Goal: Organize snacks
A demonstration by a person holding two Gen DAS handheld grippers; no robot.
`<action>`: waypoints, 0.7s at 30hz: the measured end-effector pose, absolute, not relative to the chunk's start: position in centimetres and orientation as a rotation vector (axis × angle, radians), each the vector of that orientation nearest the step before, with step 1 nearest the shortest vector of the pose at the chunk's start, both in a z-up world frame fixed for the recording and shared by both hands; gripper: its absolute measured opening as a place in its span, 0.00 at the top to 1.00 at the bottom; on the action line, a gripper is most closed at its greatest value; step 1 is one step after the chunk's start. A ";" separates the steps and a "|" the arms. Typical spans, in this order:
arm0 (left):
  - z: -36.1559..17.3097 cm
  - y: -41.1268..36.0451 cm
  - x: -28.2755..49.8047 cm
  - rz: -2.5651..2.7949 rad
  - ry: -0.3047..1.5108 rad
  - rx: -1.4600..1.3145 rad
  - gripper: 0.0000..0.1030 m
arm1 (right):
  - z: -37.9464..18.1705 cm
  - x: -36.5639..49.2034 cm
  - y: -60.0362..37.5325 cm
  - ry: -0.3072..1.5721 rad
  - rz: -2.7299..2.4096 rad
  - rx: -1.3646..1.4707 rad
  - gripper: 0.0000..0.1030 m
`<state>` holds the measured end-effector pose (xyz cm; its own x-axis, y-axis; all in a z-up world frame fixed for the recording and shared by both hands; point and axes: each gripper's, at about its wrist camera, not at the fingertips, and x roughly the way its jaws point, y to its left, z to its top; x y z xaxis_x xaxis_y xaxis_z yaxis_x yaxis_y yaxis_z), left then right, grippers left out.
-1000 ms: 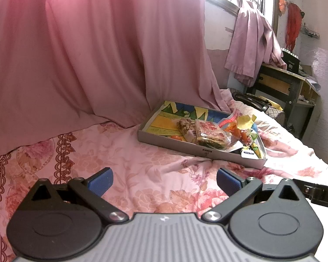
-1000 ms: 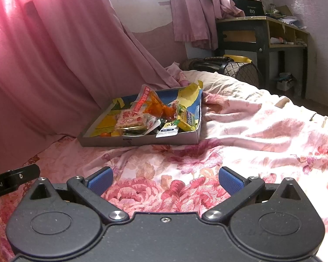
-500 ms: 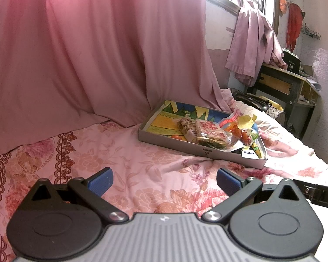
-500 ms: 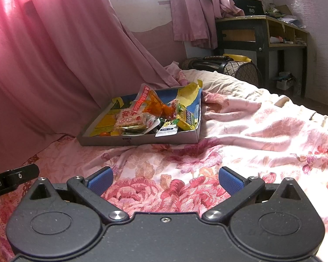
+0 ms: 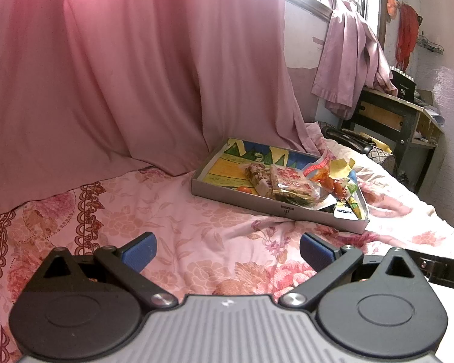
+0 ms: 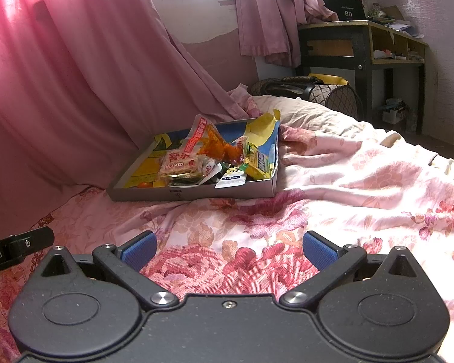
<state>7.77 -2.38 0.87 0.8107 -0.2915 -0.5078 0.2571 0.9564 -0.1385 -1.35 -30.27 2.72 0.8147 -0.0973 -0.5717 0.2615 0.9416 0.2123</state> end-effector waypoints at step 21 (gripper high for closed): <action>1.1 -3.1 7.4 -0.282 0.553 -0.045 0.00 | 2.5 -1.4 -30.1 0.593 -0.190 0.288 0.01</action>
<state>7.35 -3.11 1.09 0.8134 -0.2764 -0.5118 0.2523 0.9605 -0.1178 -1.38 -30.06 2.53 0.8134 -0.0935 -0.5742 0.2577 0.9428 0.2115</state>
